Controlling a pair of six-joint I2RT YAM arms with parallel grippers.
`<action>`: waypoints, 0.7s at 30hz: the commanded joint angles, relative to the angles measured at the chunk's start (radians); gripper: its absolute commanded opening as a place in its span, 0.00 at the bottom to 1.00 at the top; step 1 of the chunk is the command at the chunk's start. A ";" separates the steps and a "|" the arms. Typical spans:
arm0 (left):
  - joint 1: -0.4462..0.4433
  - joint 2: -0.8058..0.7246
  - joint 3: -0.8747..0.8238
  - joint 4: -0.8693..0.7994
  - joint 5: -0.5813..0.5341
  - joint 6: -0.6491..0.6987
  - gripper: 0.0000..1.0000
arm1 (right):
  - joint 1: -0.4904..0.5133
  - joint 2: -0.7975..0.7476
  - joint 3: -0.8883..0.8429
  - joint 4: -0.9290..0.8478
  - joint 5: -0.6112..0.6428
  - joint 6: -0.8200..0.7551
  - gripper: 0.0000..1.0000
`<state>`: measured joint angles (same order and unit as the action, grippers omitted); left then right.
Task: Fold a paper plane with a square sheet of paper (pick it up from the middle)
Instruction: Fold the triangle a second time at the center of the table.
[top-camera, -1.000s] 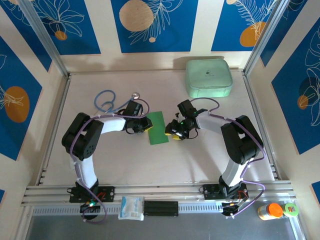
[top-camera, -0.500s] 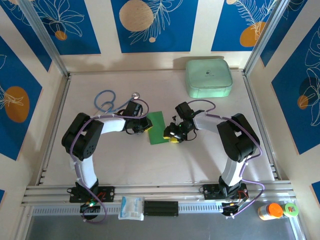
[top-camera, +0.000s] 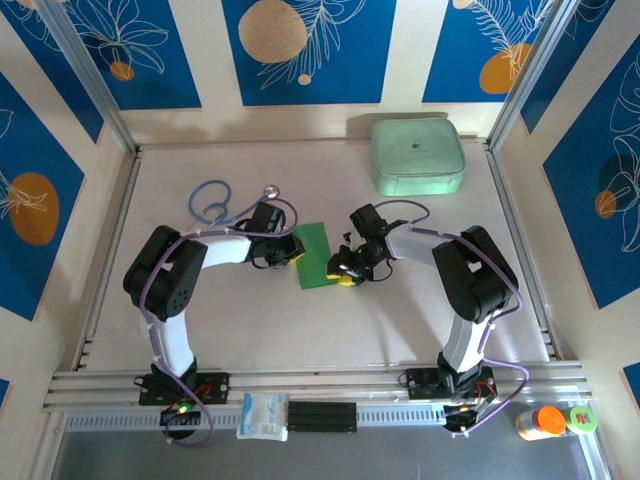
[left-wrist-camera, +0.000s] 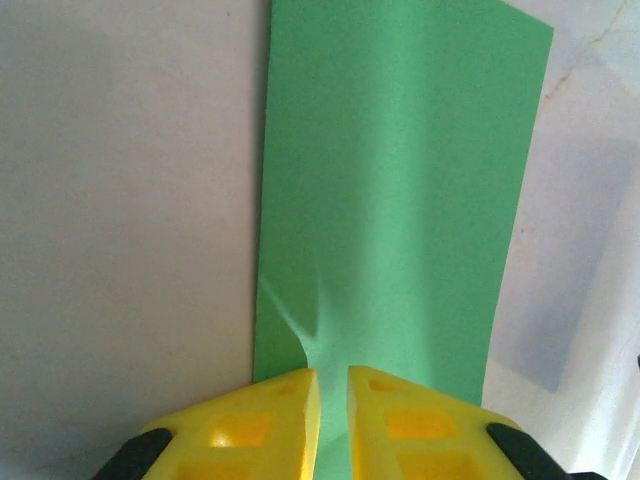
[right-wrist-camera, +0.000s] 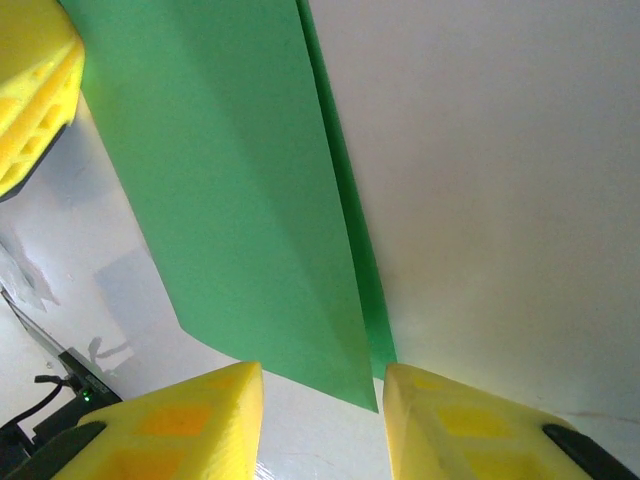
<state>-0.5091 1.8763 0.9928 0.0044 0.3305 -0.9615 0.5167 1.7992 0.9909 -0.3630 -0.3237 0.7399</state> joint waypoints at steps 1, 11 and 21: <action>-0.009 0.040 -0.028 -0.061 -0.027 -0.005 0.18 | 0.005 0.017 0.017 0.024 -0.049 0.009 0.37; -0.008 0.040 -0.029 -0.060 -0.026 -0.003 0.18 | 0.000 -0.015 -0.018 0.103 -0.037 0.039 0.31; -0.009 0.042 -0.021 -0.055 -0.016 0.004 0.18 | -0.016 -0.038 -0.033 0.094 -0.019 0.052 0.23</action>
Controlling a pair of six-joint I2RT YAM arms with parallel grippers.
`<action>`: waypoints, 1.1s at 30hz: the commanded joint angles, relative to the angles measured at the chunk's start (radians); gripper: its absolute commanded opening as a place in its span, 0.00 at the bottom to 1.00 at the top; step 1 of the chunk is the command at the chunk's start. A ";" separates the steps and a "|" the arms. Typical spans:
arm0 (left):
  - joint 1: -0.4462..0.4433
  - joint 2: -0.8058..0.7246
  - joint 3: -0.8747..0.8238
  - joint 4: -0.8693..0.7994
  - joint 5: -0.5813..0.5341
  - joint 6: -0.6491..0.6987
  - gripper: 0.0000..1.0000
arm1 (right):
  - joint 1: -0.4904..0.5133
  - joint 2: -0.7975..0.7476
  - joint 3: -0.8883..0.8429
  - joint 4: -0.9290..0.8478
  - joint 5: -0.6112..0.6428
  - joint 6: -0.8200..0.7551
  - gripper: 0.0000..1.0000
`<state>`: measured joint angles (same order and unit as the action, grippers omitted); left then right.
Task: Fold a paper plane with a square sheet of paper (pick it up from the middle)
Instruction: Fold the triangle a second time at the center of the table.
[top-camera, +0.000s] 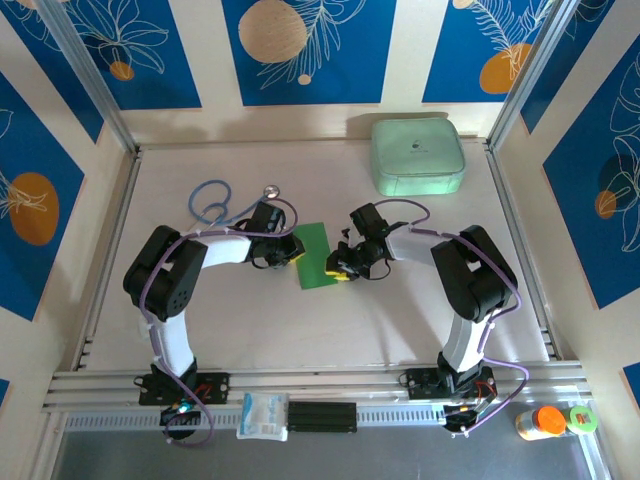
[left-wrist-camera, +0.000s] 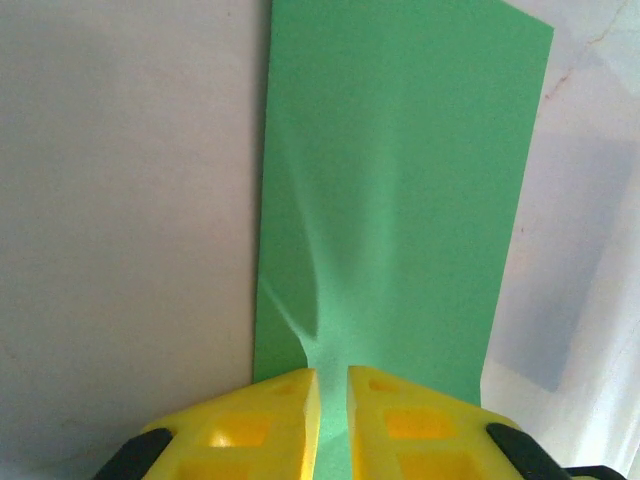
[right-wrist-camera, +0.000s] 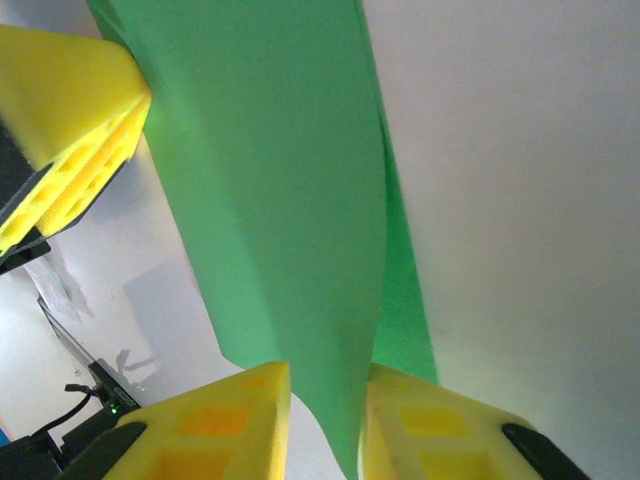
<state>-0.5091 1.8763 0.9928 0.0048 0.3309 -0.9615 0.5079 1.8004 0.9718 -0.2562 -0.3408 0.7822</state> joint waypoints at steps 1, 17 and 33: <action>-0.009 0.040 -0.016 -0.052 -0.008 0.016 0.18 | -0.009 -0.041 -0.015 -0.018 0.000 0.012 0.21; 0.017 0.006 0.103 -0.041 0.045 0.151 0.26 | -0.028 -0.097 -0.050 -0.090 0.019 0.011 0.03; 0.017 0.101 0.089 -0.072 0.036 0.127 0.19 | 0.014 -0.048 0.018 -0.022 -0.015 0.040 0.03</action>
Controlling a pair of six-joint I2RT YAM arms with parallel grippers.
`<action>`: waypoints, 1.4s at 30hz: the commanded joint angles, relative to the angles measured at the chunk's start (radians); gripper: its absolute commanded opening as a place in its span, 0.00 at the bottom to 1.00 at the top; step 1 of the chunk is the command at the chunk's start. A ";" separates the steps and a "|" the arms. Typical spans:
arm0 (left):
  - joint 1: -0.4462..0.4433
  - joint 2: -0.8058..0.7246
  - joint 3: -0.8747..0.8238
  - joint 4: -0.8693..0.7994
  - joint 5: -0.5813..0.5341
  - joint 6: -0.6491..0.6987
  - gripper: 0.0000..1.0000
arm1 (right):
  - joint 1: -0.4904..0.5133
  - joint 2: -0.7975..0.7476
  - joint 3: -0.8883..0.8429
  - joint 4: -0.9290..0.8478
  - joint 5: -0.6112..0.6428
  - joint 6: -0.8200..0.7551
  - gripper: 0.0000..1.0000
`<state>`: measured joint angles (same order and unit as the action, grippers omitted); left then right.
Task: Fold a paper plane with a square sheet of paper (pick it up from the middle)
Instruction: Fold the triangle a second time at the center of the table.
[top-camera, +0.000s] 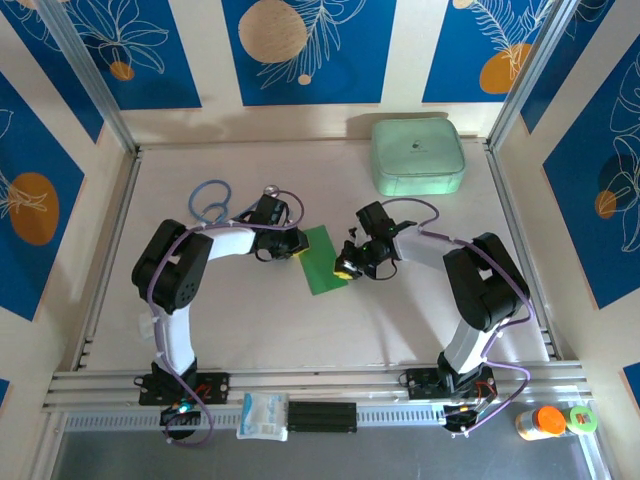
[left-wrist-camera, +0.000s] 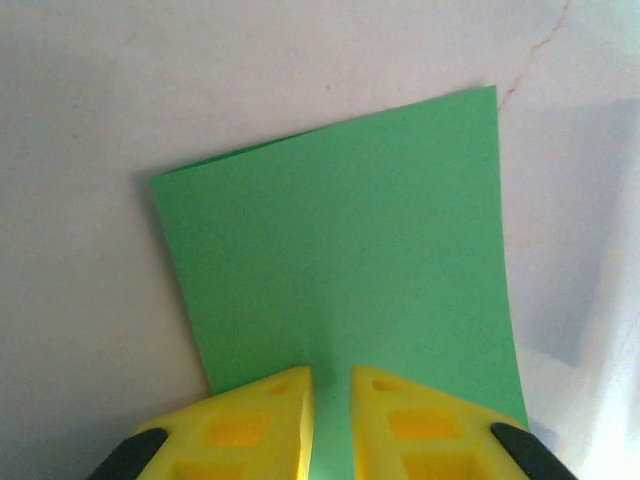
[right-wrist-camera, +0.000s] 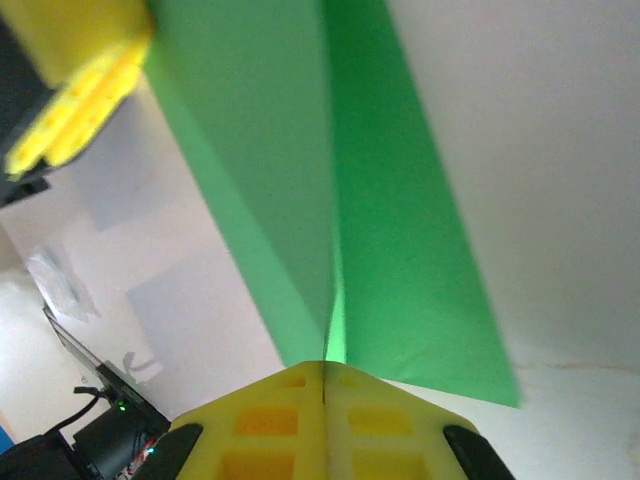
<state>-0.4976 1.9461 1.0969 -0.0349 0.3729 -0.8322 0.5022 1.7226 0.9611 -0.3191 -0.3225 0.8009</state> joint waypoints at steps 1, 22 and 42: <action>0.005 0.029 -0.017 -0.027 -0.005 -0.003 0.19 | 0.025 0.042 0.037 0.059 -0.036 0.031 0.03; 0.005 0.033 -0.029 -0.017 0.012 -0.009 0.19 | 0.084 0.176 0.123 0.156 0.048 0.135 0.02; 0.006 0.032 -0.038 -0.011 0.016 -0.016 0.20 | 0.094 0.213 0.154 0.144 0.062 0.123 0.02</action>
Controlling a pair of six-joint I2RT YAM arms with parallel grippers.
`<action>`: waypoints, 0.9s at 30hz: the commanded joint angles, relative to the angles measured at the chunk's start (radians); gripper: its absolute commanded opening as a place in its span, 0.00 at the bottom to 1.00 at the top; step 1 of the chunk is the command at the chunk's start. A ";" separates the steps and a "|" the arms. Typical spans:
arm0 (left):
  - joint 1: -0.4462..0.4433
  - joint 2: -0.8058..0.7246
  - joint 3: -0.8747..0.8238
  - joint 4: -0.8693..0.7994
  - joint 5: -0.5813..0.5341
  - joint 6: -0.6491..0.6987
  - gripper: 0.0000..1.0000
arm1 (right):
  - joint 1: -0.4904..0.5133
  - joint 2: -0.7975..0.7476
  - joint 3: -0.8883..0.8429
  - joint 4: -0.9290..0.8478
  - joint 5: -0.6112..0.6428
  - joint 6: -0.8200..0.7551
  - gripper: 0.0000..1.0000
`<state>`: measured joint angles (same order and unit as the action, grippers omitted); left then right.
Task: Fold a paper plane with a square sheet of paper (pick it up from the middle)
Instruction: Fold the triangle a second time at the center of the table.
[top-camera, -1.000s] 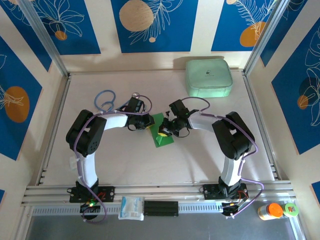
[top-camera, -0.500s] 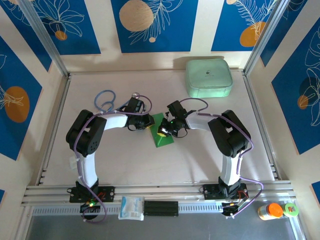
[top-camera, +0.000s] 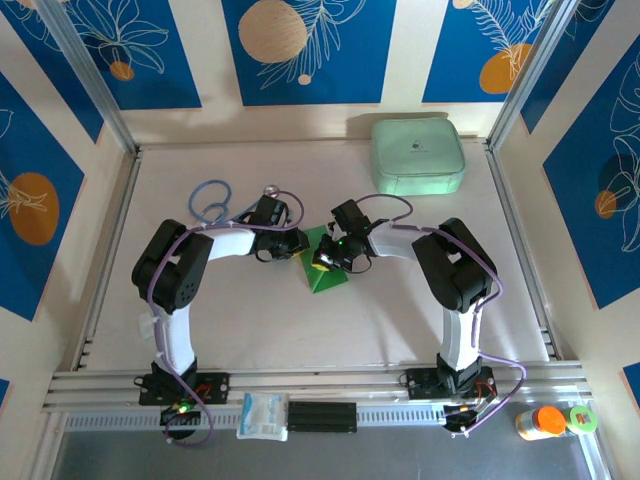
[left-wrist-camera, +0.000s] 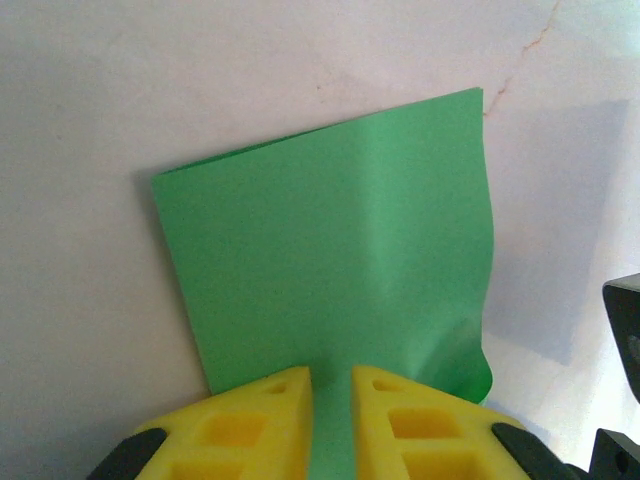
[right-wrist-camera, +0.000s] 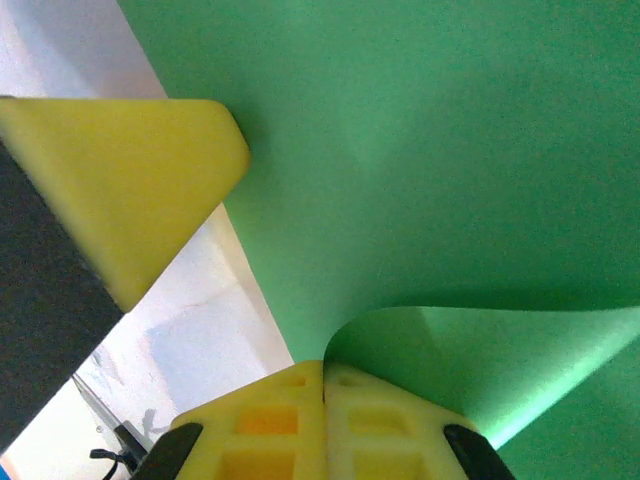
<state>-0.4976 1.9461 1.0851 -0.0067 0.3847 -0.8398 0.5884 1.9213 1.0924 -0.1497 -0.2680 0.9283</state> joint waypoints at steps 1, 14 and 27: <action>0.005 0.033 -0.026 -0.039 0.005 -0.008 0.20 | 0.007 0.014 0.021 -0.028 0.011 -0.006 0.02; 0.005 0.036 -0.025 -0.037 0.008 -0.008 0.20 | 0.011 0.026 0.023 -0.033 0.015 -0.014 0.02; 0.005 0.039 -0.025 -0.037 0.013 -0.010 0.20 | 0.011 0.030 0.020 -0.009 0.005 -0.016 0.02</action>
<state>-0.4976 1.9465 1.0843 -0.0036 0.3885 -0.8398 0.5938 1.9343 1.0943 -0.1627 -0.2508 0.9245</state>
